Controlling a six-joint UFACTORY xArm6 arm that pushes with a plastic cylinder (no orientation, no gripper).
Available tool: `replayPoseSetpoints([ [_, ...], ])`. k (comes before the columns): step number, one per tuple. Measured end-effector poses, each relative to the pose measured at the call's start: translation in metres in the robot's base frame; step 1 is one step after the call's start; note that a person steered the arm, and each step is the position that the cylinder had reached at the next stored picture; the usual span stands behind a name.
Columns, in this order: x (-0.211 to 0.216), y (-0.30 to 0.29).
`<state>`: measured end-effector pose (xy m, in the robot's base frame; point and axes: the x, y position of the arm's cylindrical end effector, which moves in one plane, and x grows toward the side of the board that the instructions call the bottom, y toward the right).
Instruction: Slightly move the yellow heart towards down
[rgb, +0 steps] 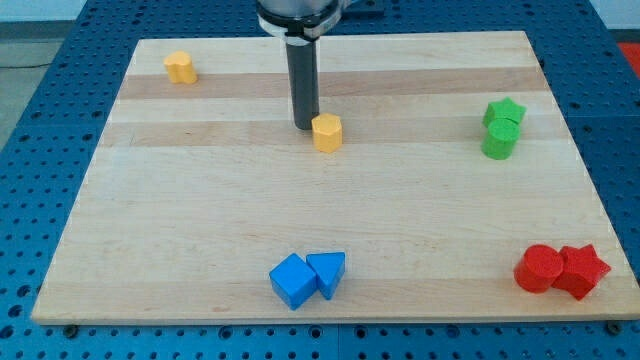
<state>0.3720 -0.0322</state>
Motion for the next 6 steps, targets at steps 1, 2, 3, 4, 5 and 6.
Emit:
replayPoseSetpoints([
  [1, -0.001, -0.002],
  [2, -0.051, -0.012],
  [3, -0.126, -0.035],
  [4, -0.171, -0.102],
  [5, -0.176, -0.179],
  [6, -0.143, -0.203],
])
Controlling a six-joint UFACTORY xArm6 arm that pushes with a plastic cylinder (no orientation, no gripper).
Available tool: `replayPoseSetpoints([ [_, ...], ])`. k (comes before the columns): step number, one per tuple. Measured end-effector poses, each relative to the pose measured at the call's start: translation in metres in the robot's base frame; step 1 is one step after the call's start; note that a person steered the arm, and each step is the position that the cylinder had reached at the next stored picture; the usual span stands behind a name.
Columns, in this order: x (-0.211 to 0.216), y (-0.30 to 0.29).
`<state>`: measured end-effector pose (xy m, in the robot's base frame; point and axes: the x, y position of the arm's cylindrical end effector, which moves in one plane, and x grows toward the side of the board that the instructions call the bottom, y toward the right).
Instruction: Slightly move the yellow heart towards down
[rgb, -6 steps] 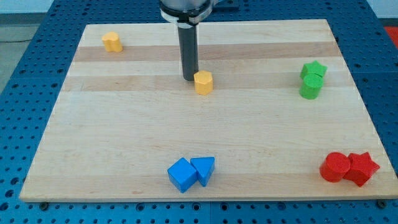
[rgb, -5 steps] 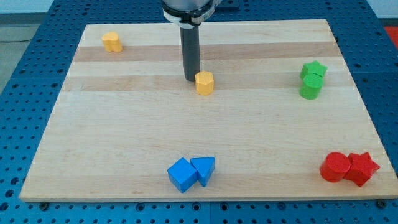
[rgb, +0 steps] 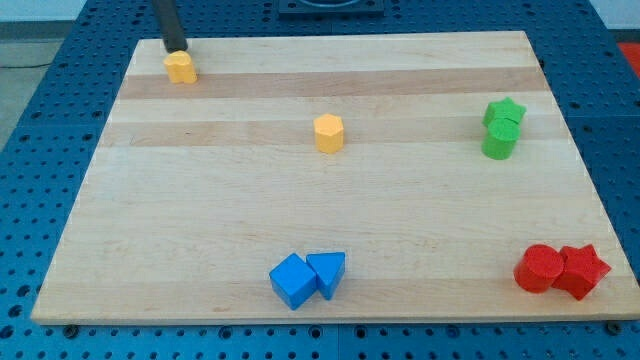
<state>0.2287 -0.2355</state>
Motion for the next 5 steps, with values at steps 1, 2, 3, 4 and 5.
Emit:
replayPoseSetpoints([
  [1, 0.042, 0.037],
  [2, 0.084, 0.068],
  [3, 0.098, 0.038],
  [4, 0.091, -0.004],
  [5, 0.116, -0.017],
])
